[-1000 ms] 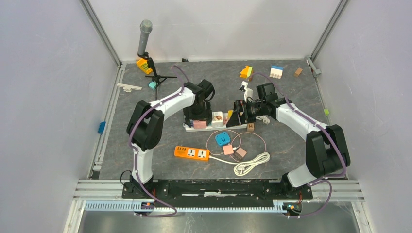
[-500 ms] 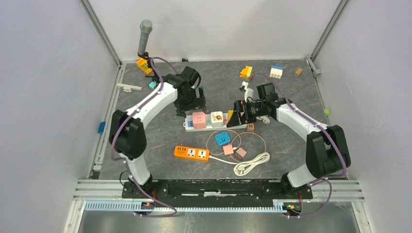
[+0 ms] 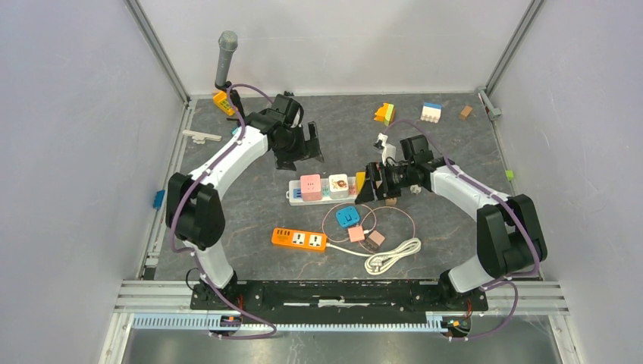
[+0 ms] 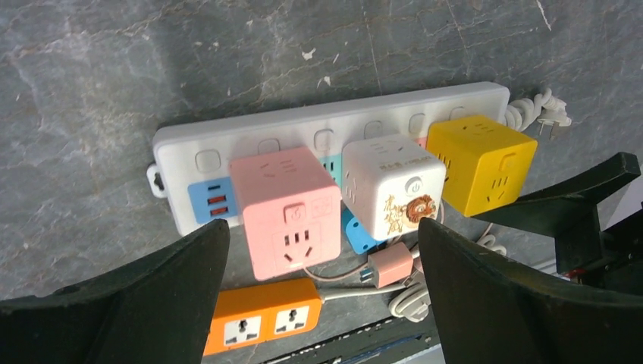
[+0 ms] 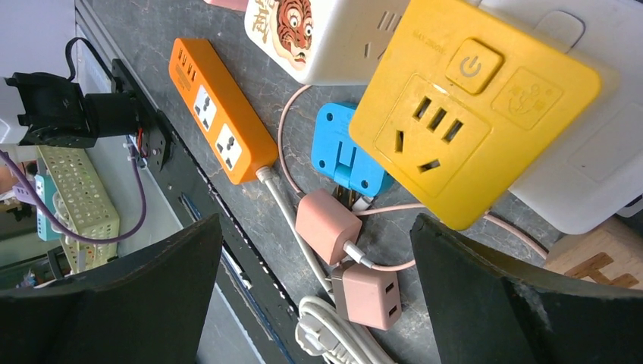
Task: Insert the plug
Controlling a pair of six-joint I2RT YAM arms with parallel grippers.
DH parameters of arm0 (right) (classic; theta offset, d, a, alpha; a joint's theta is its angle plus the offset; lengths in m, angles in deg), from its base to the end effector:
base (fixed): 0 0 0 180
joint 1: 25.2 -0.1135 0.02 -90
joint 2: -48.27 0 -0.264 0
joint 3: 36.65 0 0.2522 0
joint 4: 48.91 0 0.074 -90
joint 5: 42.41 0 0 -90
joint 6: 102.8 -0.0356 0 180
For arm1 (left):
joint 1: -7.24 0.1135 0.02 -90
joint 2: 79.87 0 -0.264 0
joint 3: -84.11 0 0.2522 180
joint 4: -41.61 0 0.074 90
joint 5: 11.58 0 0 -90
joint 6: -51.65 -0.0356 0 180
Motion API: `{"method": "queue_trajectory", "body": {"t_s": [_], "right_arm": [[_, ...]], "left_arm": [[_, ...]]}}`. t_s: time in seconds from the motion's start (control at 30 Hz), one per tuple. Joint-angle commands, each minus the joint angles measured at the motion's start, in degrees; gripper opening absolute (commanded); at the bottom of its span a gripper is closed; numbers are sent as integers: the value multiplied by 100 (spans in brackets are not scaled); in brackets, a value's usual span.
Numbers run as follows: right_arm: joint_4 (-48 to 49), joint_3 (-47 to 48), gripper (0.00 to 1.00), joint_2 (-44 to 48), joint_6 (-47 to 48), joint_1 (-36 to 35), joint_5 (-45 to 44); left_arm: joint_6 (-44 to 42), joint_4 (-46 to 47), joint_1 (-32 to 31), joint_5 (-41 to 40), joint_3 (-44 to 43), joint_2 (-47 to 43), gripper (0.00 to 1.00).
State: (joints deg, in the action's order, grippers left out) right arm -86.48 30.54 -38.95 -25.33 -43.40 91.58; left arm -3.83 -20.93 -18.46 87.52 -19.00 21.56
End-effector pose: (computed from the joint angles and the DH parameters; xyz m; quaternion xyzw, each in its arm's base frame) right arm 0.2749 0.1164 0.2067 -0.1484 0.8841 0.4153 0.1541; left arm 0.3378 -0.1688 0.2843 -0.0543 0.9635 -0.1922 0.1784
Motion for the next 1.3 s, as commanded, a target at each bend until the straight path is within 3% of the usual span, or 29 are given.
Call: {"method": "queue_trajectory", "body": {"t_s": [0.0, 0.53, 1.03, 1.27], "right_arm": [[349, -52, 98, -129, 8, 21, 21], [819, 569, 98, -1230, -126, -121, -206], [1763, 1863, 98, -2607, -878, -516, -49], [634, 2997, 98, -2963, -254, -789, -538]], "left_arm": [[-358, 544, 82, 380, 26, 292, 100], [-432, 938, 167, 558, 224, 986, 100], [133, 1364, 206, 577, 1784, 75, 99], [292, 1165, 275, -79, 1987, -434, 100]]}}
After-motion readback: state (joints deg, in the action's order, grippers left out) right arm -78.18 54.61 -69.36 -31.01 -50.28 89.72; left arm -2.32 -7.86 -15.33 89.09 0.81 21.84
